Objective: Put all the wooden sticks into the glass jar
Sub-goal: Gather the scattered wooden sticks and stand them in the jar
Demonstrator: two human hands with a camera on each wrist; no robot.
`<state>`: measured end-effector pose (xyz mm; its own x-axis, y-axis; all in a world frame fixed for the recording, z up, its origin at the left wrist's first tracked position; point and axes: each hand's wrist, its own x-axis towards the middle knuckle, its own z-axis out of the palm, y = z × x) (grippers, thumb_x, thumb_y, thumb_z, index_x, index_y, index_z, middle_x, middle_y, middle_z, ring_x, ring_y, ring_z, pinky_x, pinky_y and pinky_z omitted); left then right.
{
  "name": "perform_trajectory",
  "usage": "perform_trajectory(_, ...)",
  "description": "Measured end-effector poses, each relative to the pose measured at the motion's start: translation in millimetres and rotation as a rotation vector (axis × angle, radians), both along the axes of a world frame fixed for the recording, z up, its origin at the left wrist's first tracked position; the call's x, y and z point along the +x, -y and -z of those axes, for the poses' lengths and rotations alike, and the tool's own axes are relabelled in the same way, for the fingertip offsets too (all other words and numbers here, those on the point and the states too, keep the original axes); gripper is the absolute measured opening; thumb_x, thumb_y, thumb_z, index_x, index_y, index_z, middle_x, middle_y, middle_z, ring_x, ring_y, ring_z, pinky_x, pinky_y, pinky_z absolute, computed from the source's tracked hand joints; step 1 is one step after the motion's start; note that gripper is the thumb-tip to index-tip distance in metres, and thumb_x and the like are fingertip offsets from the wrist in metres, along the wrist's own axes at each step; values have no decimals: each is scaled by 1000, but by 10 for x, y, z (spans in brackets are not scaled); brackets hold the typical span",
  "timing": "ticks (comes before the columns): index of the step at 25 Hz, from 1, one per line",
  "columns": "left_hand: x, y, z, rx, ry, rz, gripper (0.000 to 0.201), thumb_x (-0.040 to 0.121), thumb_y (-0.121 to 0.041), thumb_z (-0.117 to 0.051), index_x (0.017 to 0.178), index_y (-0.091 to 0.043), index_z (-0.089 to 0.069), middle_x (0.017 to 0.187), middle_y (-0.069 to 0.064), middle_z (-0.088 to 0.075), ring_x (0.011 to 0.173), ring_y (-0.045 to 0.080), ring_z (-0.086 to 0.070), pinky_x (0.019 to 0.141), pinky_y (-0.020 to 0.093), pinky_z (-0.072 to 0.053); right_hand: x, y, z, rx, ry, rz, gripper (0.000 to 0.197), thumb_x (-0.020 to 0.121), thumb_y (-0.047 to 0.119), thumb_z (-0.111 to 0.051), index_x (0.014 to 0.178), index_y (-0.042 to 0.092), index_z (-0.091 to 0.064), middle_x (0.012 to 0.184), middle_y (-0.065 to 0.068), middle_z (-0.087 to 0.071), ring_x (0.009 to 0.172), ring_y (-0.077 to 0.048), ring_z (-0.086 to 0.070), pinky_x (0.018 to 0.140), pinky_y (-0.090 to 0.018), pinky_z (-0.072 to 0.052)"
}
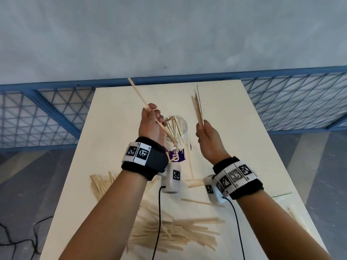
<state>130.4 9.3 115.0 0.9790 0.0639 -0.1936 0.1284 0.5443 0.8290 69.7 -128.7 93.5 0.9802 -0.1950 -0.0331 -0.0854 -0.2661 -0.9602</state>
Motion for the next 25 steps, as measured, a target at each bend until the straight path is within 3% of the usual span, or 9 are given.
perform_trajectory(3,268,57,-134,52,108,-64,35,101,-16,-23,74,-24,-43,65,-6,-34,54,6,-35,59,19,-37,430,-135,-292,198,114,12,29,99,10,-31,72,21,-39,63,4,-35,49,-4,-32,49,-18,-29)
perform_trajectory(7,474,94,137,267,98,-66,35,100,-16,-29,74,-27,-50,65,-5,-44,64,9,-43,71,24,-40,845,-315,-260,219,177,18,28,98,7,-30,75,21,-39,62,5,-34,52,-6,-29,49,-18,-29)
perform_trajectory(10,473,64,512,409,36,65,37,96,-13,-39,72,-32,-60,61,-14,-63,72,11,-55,79,32,-42,941,-413,-11,65,140,-10,17,98,9,-32,84,13,-41,65,4,-42,57,-11,-38,55,-23,-34)
perform_trajectory(12,457,34,629,387,-10,146,26,94,-15,-45,83,-28,-65,74,-11,-70,79,12,-62,84,32,-47,937,-435,154,-62,50,-98,14,98,11,-32,90,9,-43,75,-5,-53,65,-18,-48,53,-24,-37)
perform_trajectory(14,477,13,586,344,16,166,20,91,-32,-47,102,-22,-60,92,-2,-67,87,15,-62,85,32,-49,909,-434,256,-205,-35,-194,14,97,12,-32,89,8,-43,84,-12,-54,73,-24,-50,53,-25,-39)
perform_trajectory(17,545,41,418,298,86,98,23,98,-25,-37,119,-20,-44,97,-3,-60,85,11,-61,78,25,-50,892,-455,323,-559,-89,-332,13,93,6,-40,97,0,-51,98,-20,-54,91,-30,-50,78,-35,-39)
perform_trajectory(19,575,86,354,394,124,47,19,98,-15,-36,115,-21,-44,87,-3,-58,71,7,-61,71,21,-50,917,-481,329,-710,-115,-367,22,91,5,-42,108,-5,-51,110,-21,-55,105,-32,-50,89,-33,-36)
perform_trajectory(21,582,93,377,492,129,40,20,96,-8,-39,98,-28,-46,78,-5,-54,62,2,-61,69,23,-50,930,-480,328,-676,-107,-342,25,92,5,-40,111,-5,-52,113,-23,-56,108,-35,-51,91,-35,-38)
perform_trajectory(25,546,63,565,752,132,158,32,88,-2,-51,82,-33,-47,82,-8,-53,64,6,-59,66,23,-49,855,-384,335,-419,-127,-161,25,84,5,-54,109,2,-53,112,-17,-55,101,-28,-55,78,-24,-39)
